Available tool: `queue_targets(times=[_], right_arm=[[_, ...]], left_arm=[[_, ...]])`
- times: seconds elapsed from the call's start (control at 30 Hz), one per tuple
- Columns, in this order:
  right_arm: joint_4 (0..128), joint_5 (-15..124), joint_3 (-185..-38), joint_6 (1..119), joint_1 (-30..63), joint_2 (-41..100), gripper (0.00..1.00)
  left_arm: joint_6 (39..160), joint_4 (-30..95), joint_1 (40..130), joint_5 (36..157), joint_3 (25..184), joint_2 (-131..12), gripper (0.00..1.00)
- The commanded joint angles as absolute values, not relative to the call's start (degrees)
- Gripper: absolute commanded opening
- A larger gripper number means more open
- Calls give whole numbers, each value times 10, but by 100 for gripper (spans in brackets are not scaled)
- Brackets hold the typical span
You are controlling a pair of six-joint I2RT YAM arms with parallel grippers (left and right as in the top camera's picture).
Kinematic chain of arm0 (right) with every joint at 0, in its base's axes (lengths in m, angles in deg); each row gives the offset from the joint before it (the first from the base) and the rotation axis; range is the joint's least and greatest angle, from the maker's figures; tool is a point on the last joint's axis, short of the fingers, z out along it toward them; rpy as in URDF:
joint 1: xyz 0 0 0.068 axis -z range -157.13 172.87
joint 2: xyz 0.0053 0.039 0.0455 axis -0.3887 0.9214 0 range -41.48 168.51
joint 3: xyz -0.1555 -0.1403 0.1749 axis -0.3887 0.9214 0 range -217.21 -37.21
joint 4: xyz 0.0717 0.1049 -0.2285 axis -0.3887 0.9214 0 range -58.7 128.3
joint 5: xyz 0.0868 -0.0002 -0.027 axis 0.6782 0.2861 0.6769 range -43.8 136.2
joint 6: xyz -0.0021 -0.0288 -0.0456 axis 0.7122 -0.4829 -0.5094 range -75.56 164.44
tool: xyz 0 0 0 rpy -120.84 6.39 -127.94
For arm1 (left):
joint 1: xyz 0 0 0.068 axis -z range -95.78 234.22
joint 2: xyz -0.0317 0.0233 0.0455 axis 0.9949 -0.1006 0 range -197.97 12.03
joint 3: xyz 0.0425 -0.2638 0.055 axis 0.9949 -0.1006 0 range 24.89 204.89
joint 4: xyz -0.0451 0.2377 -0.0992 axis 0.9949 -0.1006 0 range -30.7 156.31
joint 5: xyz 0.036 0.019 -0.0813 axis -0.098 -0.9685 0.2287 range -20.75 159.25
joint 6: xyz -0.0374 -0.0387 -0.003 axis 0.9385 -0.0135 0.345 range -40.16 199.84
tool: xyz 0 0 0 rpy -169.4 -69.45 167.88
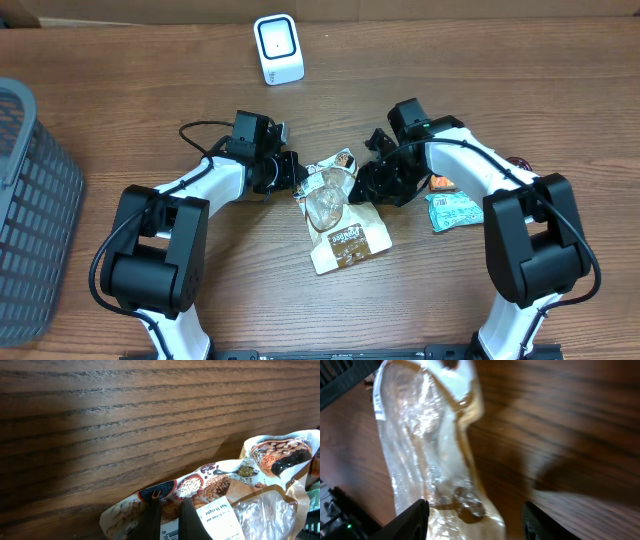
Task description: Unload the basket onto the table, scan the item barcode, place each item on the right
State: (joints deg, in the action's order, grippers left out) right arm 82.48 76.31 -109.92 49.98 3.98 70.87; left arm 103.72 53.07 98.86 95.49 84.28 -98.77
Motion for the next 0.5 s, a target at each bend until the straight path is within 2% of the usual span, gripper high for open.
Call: queue_targets(times=[0.0,0.23,0.27,0.3,0.37,0.4,0.47], right_arm=[[823,799,-1096,505,25,730,57],[792,868,-1096,531,7,737,50],[783,868,-1096,539,5,737,46],[774,868,-1096,545,3,737,34],[758,868,-1096,550,3,737,17],[754,868,-1096,550,3,737,14],[749,868,-1096,560,3,737,14]], left_arm=[[1043,525,988,941,843,-1012,4],[1043,518,981,939,843,-1012,4],[1043,517,980,939,843,-1012,4],[1043,516,979,939,843,-1012,4],[1043,513,977,939,843,-1012,4],[1043,511,977,939,843,-1012,4],[1043,507,977,939,843,-1012,4]])
